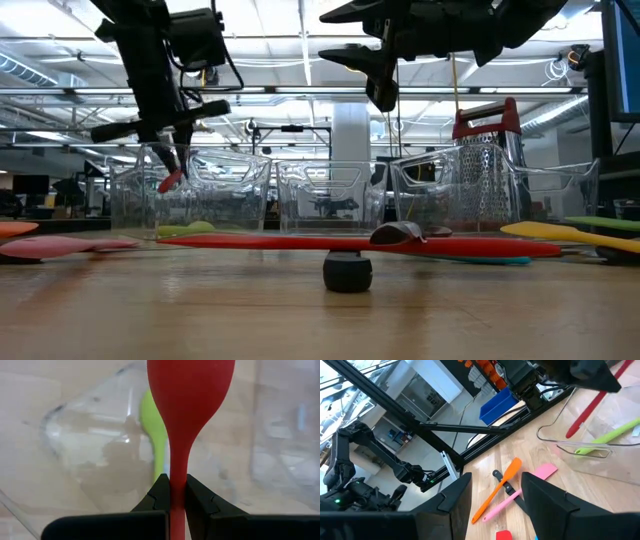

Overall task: Pick & Place Kitchen Items
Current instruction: Put the right red serving spoon into the left bin

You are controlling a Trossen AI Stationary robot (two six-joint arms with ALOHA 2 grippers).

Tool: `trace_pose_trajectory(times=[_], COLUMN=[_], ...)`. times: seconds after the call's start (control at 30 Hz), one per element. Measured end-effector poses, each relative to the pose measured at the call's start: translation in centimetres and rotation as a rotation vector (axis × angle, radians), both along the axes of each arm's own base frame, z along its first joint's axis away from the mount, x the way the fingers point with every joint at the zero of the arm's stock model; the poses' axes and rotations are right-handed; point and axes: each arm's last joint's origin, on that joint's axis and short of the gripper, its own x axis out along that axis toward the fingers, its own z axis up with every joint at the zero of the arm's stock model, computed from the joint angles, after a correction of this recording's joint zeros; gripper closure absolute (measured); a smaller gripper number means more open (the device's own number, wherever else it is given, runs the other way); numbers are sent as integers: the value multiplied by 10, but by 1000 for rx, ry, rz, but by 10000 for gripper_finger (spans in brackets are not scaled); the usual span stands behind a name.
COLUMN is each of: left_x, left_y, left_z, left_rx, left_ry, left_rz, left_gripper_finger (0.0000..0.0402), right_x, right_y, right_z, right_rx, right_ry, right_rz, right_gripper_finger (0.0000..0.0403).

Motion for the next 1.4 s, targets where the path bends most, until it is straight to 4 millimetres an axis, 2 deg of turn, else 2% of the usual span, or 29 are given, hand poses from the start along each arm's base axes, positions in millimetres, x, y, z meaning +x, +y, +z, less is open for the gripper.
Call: trace_pose_trajectory(times=[0.7, 0.9, 1.23, 1.4], left_x=[15, 16, 16, 15], left_y=[19, 19, 19, 19], left_z=[-40, -41, -41, -41], left_rx=[-104, -106, -101, -97], left_ry=[123, 125, 128, 135], left_rz=[15, 7, 3, -17], left_gripper_finger=[384, 353, 342, 315], right_x=[0, 0, 0, 0], right_y=[0, 0, 0, 0], right_z=[0, 0, 0, 0], right_rx=[-18, -18, -18, -18], right_ry=[-3, -4, -3, -3], right_rz=[0, 0, 0, 1], right_gripper_finger=[236, 236, 236, 236])
